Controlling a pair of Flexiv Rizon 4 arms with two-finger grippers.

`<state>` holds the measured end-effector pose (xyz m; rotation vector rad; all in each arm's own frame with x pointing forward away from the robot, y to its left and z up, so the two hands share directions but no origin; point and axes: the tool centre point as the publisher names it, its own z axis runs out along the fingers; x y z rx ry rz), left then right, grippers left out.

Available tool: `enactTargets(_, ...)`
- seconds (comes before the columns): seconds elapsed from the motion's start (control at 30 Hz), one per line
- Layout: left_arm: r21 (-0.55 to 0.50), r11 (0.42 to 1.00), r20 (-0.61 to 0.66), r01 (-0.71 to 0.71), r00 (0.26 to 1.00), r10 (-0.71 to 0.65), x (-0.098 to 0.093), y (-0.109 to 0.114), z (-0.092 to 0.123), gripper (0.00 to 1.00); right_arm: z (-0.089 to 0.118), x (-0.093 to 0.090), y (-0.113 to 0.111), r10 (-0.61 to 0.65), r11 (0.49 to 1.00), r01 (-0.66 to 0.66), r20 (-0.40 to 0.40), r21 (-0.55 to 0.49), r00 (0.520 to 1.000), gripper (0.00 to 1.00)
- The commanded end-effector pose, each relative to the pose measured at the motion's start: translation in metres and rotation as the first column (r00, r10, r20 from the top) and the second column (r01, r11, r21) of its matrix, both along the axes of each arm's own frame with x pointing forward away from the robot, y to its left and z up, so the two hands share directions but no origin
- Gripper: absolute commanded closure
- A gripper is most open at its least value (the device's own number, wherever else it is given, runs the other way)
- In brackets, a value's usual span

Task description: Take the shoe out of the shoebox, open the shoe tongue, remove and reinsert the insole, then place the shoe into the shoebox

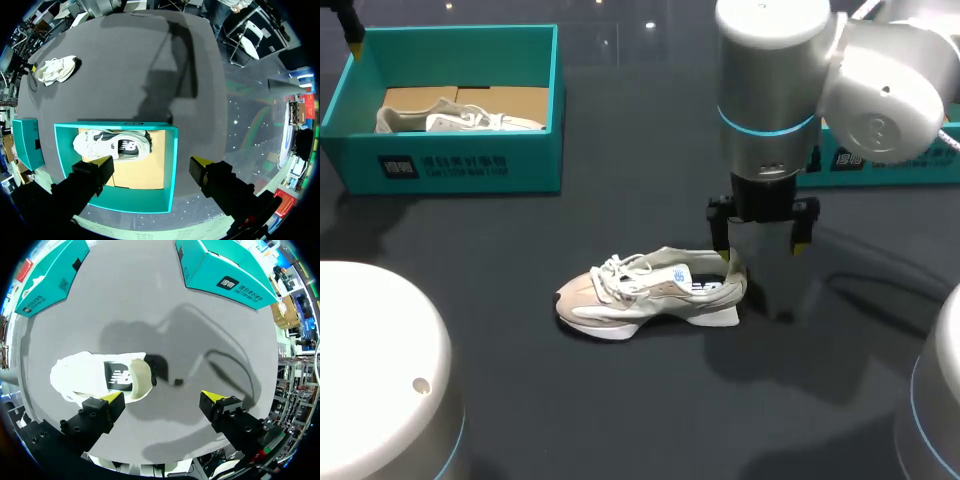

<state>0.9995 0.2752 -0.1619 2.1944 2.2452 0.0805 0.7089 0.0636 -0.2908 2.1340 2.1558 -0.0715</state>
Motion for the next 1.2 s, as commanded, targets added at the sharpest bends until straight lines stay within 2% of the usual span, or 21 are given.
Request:
enactTargets(0.03,0.003,1.000,0.001,0.000,1.000,0.000,-0.001,0.000,0.000,0.00,0.011,-0.013,-0.033,0.062,0.988,-0.070,0.065,0.137,0.996,0.00)
enactTargets(0.3,0.003,1.000,0.001,0.000,1.000,0.000,-0.001,0.000,0.000,0.00,0.011,-0.013,-0.033,0.062,0.988,-0.070,0.065,0.137,0.996,0.00)
enactTargets(0.37,0.003,1.000,0.001,0.000,1.000,0.000,-0.001,0.000,0.000,0.00,0.009,-0.010,-0.037,0.152,0.967,-0.172,0.115,0.188,0.982,0.00)
enactTargets(0.47,0.003,1.000,0.001,0.000,1.000,0.000,-0.001,0.000,0.000,0.00,0.015,-0.008,-0.050,0.329,0.878,-0.390,0.241,0.279,0.913,0.00)
enactTargets(0.5,0.003,1.000,0.001,0.000,1.000,0.000,-0.001,0.000,0.000,0.00,0.016,-0.008,-0.055,0.486,0.777,-0.560,0.291,0.288,0.824,0.00)
enactTargets(0.53,0.003,1.000,0.001,0.000,1.000,0.000,-0.001,0.000,0.000,0.00,0.015,-0.010,-0.061,0.575,0.695,-0.652,0.310,0.302,0.757,0.00)
enactTargets(0.97,0.003,1.000,0.001,0.000,1.000,0.000,-0.001,0.000,0.000,0.00,0.015,-0.010,-0.061,0.575,0.695,-0.652,0.310,0.302,0.757,0.00)
enactTargets(1.03,0.003,1.000,0.001,0.000,1.000,0.000,-0.001,0.000,0.000,0.00,0.009,-0.007,-0.063,0.615,0.608,-0.731,0.397,0.310,0.681,0.00)
enactTargets(1.1,0.003,1.000,0.001,0.000,1.000,0.000,-0.001,0.000,0.000,0.00,0.004,-0.004,-0.067,0.645,0.552,-0.780,0.441,0.295,0.623,0.00)
enactTargets(1.2,0.003,1.000,0.001,0.000,1.000,0.000,-0.001,0.000,0.000,0.00,0.004,-0.002,-0.072,0.719,0.420,-0.879,0.508,0.226,0.474,0.00)
